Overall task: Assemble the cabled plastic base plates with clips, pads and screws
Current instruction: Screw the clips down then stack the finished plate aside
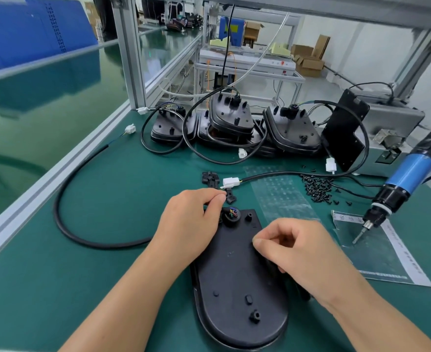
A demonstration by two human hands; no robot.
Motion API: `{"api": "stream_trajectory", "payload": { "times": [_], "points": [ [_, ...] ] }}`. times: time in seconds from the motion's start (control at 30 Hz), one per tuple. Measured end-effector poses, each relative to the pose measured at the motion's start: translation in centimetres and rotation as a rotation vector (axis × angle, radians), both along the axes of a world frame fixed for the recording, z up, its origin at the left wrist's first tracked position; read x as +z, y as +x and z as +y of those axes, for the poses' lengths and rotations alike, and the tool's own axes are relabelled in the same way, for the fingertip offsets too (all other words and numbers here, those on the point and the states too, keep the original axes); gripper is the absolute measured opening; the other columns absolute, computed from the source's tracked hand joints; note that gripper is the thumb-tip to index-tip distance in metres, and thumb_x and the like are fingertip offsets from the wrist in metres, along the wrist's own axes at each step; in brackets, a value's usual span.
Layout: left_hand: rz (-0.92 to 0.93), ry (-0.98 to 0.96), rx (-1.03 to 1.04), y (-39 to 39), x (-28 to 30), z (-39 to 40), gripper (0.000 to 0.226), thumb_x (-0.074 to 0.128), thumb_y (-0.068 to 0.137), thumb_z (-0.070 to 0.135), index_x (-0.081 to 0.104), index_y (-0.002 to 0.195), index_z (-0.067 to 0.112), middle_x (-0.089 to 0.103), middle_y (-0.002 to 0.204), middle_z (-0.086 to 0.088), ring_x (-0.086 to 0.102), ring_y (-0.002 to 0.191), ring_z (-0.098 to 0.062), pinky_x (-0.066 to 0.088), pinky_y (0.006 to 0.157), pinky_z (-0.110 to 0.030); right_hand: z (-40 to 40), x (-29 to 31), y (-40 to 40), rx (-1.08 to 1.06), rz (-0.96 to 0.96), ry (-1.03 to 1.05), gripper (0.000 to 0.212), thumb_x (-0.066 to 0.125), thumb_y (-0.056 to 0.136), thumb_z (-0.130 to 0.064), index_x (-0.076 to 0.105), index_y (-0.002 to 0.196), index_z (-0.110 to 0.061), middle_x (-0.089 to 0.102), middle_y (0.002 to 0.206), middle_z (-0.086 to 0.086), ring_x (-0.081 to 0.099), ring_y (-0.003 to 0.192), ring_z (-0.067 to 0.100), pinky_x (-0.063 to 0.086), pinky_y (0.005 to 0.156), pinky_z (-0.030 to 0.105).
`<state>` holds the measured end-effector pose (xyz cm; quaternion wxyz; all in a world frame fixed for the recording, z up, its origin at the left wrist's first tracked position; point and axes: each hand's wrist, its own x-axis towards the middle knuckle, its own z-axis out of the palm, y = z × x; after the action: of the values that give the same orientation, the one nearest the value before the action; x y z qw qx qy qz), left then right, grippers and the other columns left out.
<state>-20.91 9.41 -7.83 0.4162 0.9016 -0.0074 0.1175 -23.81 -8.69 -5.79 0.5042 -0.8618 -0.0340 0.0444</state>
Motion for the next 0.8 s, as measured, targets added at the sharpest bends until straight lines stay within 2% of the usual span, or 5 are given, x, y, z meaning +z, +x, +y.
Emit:
{"api": "stream_trajectory", "payload": {
  "times": [0.17, 0.33, 0.67, 0.73, 0.8],
  "points": [
    [-0.009, 0.003, 0.0, 0.0, -0.1, 0.0, 0.024, 0.048, 0.095, 0.035, 0.071, 0.098, 0.03, 0.073, 0.083, 0.01, 0.055, 0.065, -0.003, 0.044, 0.063, -0.018, 0.4, -0.7, -0.3, -0.027, -0.067, -0.044, 0.015, 0.075, 0.073, -0.009, 0.069, 0.065, -0.021, 0.063, 0.058, -0.006, 0.049, 0.049, 0.0, 0.04, 0.05, 0.01],
    [-0.009, 0.023, -0.003, 0.0, -0.2, 0.0, 0.028, 0.046, 0.096, 0.037, 0.069, 0.093, 0.022, 0.072, 0.083, 0.0, 0.055, 0.065, -0.012, 0.05, 0.071, -0.03, 0.0, -0.4, 0.5, -0.02, 0.112, 0.062, 0.029, 0.076, 0.076, -0.014, 0.058, 0.093, -0.028, 0.054, 0.056, -0.009, 0.047, 0.047, 0.005, 0.039, 0.05, 0.02],
    [-0.012, 0.043, 0.003, 0.0, -0.2, -0.1, 0.032, 0.044, 0.096, 0.039, 0.067, 0.088, 0.018, 0.071, 0.086, -0.007, 0.052, 0.064, -0.019, 0.051, 0.071, -0.033, -0.2, -0.7, 1.0, -0.026, 0.209, 0.17, 0.021, 0.071, 0.083, -0.008, 0.059, 0.097, -0.018, 0.05, 0.058, -0.003, 0.041, 0.041, 0.009, 0.036, 0.042, 0.016],
    [-0.009, 0.038, -0.005, -0.1, -0.2, -0.1, 0.03, 0.046, 0.095, 0.038, 0.069, 0.089, 0.021, 0.072, 0.084, -0.004, 0.051, 0.06, -0.017, 0.049, 0.068, -0.024, -0.2, -0.9, 1.0, -0.027, 0.183, 0.152, 0.022, 0.073, 0.081, -0.009, 0.059, 0.095, -0.018, 0.051, 0.059, -0.003, 0.042, 0.04, 0.008, 0.037, 0.041, 0.017],
    [-0.009, 0.003, 0.0, 0.0, 0.0, 0.1, 0.023, 0.051, 0.093, 0.039, 0.071, 0.099, 0.03, 0.071, 0.08, 0.014, 0.056, 0.063, -0.006, 0.044, 0.062, -0.009, -0.3, -1.1, 1.2, -0.035, 0.17, 0.148, 0.02, 0.071, 0.082, -0.008, 0.059, 0.095, -0.019, 0.053, 0.058, -0.004, 0.043, 0.04, 0.009, 0.037, 0.043, 0.017]
  ]
}}
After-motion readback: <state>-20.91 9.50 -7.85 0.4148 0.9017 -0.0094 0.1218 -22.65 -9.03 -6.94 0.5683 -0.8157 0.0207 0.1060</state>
